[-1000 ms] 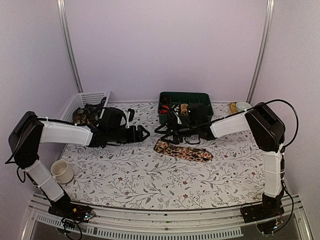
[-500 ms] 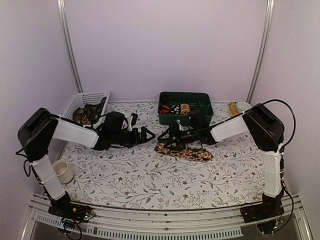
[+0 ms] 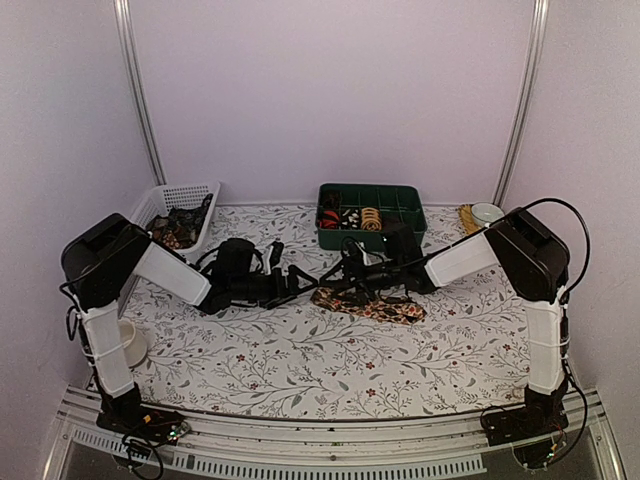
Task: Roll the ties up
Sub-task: Roll the tie at the center of the board.
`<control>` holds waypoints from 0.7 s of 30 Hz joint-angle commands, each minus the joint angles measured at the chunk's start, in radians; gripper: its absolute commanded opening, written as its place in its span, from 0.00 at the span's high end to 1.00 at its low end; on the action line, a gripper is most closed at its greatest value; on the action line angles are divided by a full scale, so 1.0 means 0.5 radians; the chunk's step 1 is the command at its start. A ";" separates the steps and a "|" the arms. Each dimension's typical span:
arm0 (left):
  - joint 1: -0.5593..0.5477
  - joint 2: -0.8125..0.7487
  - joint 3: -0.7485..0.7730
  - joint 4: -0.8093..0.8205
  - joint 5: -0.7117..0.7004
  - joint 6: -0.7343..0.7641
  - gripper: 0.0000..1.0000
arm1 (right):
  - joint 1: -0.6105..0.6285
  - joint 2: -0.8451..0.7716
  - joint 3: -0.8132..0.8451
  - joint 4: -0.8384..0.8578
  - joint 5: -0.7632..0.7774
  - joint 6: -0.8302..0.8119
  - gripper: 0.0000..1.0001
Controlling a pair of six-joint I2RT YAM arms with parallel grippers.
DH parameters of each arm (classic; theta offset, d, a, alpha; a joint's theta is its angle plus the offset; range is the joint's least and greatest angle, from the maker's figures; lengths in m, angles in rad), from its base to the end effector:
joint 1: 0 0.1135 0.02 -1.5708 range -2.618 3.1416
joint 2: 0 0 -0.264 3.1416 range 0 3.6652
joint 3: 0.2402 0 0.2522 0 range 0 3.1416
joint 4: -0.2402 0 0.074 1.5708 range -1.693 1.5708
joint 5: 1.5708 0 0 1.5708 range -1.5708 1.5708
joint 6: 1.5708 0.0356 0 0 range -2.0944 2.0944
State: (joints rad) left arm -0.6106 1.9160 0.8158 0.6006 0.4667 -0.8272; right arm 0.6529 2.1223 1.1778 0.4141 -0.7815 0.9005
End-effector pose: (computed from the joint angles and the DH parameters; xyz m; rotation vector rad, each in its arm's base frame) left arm 0.2913 -0.2234 0.1201 0.0735 2.3081 -1.3027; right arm 0.3312 0.2849 0.1248 -0.2631 2.4281 1.6528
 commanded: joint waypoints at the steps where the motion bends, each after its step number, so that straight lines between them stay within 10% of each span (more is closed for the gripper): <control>1: -0.025 0.080 0.034 0.109 0.032 -0.025 0.00 | -0.045 0.135 -0.060 -0.065 0.020 0.011 0.25; 21: -0.103 0.470 0.166 0.338 0.165 -0.196 0.14 | -0.088 0.220 -0.003 -0.058 -0.075 0.010 0.26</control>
State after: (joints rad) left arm -0.6331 2.0903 0.8879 0.7887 0.5179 -0.8951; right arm 0.6205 2.1414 1.1763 0.4423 -0.8505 0.9058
